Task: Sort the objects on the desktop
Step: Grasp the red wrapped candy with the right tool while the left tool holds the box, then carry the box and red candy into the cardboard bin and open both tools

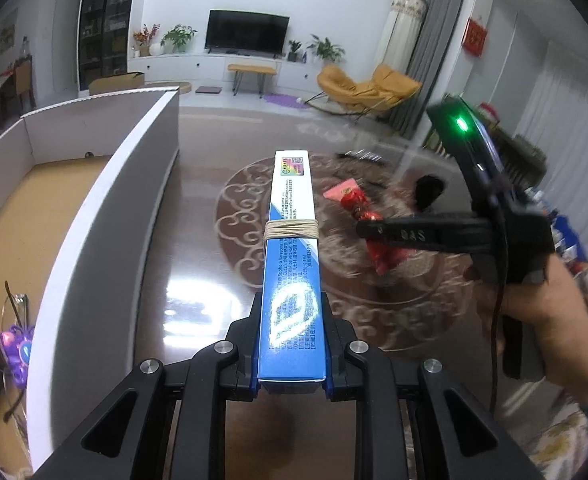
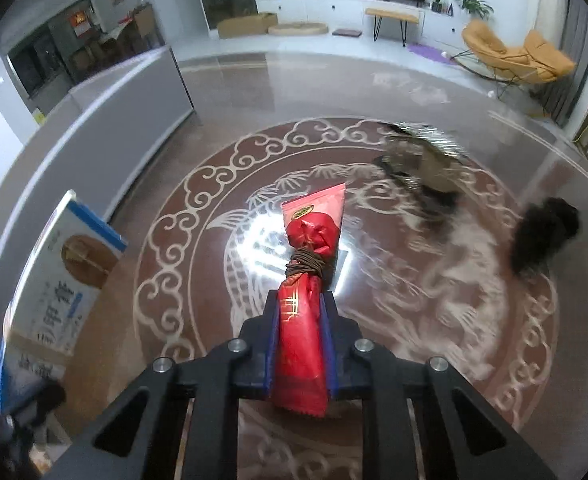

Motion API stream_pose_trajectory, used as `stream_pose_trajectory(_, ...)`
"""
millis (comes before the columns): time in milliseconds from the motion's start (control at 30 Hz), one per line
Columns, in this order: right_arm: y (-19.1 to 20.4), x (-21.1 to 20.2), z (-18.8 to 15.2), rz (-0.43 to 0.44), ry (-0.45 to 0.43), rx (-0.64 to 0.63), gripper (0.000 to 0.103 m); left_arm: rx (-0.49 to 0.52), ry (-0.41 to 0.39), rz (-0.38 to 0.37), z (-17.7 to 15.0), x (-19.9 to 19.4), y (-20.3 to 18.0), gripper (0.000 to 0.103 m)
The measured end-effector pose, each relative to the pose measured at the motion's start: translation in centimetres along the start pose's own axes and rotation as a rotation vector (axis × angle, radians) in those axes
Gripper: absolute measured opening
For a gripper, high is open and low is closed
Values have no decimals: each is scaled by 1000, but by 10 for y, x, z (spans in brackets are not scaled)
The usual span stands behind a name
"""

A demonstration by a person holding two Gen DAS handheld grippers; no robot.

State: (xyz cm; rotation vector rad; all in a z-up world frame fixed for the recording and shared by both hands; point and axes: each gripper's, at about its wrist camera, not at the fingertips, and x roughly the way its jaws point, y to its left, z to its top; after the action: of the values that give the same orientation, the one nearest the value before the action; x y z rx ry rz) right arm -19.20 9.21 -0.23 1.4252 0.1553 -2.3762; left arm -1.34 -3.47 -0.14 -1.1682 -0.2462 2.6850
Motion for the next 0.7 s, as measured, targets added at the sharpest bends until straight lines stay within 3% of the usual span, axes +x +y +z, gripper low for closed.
stream_pose_trajectory(200, -5, -66, -8, 101, -65, 53, 19, -31, -71, -80, 15, -53, 9, 21)
stream_pose_trajectory(333, 46, -108, 2, 213, -124, 22, 19, -70, -102, -66, 22, -91, 47, 21)
stream_pose_trajectory(433, 109, -124, 11, 311, -152, -48, 19, -95, -102, 6, 26, -112, 88, 21)
stream_pose_trajectory(533, 177, -117, 17, 384, -142, -128, 19, -121, -80, 131, 26, -121, 138, 21)
stream_pose_trajectory(700, 268, -74, 8, 403, -66, -244, 21, -201, 62, 319, 9, -112, 219, 23)
